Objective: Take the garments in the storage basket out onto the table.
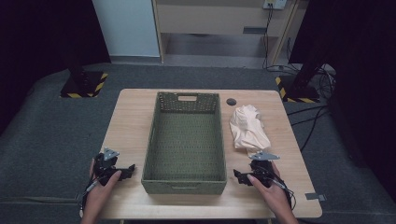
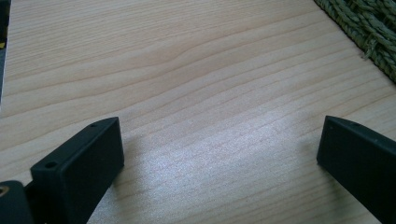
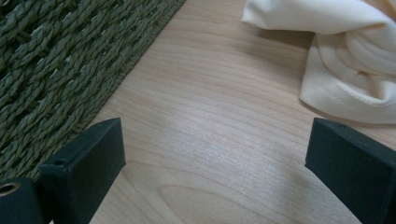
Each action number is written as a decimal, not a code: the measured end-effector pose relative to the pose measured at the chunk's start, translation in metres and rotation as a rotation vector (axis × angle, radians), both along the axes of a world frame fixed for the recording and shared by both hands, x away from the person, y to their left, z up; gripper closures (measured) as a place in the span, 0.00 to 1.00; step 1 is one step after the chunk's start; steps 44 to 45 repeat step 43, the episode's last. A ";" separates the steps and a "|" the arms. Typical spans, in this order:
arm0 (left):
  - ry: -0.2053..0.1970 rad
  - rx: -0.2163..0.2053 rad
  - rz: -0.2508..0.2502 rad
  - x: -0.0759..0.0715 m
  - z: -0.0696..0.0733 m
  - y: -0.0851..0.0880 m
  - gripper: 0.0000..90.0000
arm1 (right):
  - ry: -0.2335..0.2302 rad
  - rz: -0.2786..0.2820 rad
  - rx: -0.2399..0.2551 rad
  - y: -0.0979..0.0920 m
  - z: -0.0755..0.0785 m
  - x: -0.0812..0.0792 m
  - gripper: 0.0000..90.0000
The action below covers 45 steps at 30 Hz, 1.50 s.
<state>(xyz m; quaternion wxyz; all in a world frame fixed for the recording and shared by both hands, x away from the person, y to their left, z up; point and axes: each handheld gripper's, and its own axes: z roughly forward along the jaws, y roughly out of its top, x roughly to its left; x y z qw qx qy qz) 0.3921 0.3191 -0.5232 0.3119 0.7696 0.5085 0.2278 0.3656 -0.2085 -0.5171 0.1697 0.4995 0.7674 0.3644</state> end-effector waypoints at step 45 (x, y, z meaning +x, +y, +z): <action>0.000 0.000 0.001 0.000 0.000 0.000 0.00 | -0.038 -0.030 -0.086 0.014 -0.019 0.011 0.01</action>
